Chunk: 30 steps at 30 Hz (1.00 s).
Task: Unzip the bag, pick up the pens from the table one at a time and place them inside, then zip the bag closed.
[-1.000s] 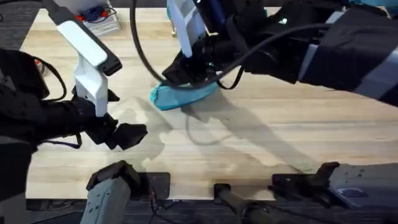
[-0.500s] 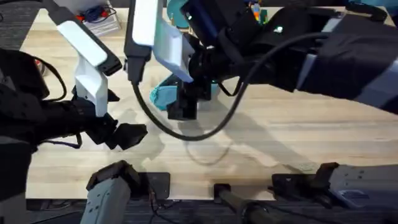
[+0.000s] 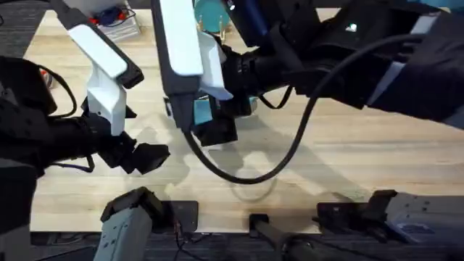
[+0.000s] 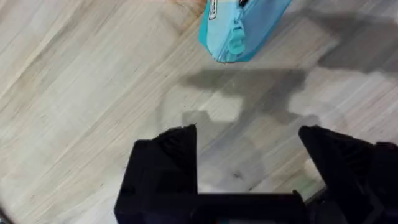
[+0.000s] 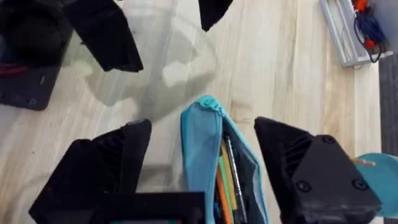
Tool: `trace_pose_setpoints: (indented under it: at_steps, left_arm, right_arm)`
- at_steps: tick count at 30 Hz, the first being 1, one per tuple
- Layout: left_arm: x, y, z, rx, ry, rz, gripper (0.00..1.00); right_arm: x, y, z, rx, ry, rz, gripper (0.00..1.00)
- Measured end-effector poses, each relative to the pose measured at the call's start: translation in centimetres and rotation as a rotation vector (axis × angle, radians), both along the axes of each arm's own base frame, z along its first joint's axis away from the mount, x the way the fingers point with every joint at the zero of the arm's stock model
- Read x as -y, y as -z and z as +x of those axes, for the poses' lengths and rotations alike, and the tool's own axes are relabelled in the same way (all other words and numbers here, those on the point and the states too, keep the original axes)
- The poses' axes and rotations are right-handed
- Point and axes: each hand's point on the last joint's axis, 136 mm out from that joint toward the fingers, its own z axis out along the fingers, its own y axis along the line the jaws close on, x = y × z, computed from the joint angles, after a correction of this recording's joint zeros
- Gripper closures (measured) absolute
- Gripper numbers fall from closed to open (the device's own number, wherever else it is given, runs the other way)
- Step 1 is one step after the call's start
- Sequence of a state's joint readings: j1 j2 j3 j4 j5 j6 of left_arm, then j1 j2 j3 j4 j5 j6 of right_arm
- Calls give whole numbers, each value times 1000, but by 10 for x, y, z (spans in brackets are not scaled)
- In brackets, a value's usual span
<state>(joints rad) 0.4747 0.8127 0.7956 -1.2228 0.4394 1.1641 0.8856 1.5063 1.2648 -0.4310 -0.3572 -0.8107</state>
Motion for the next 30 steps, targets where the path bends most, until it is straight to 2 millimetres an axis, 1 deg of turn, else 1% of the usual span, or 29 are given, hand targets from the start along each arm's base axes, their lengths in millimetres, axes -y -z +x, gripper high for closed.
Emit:
trace_pose_setpoints:
  at_steps: [8, 10, 11, 14, 19, 22, 25, 30]
  left_arm:
    - [-3, 1, -1, -7, -6, 15, 9]
    - [-3, 1, -1, -7, -6, 15, 8]
    - [-3, 1, -1, -7, -6, 15, 8]
    - [-3, 1, -1, -7, -6, 15, 8]
    - [-4, 0, 1, 1, -6, 19, 7]
    - [-3, 2, 1, -10, -5, 13, 8]
    - [-2, 9, 0, -61, -2, -14, 8]
    - [8, 26, -1, -176, 56, -65, 7]
  right_arm:
    - [-2, 0, -3, 23, -33, -2, 4]
    - [-3, 0, -6, 24, -41, -1, 4]
    - [-6, 0, -10, 23, -53, -2, 4]
    - [-9, 5, -15, 15, -67, -11, 4]
    - [-12, 19, -22, -13, -85, -47, 4]
    - [-13, 20, -22, -15, -86, -50, 4]
    - [-13, 20, -22, -15, -86, -50, 4]
    - [-11, 23, -24, -23, -88, -63, 3]
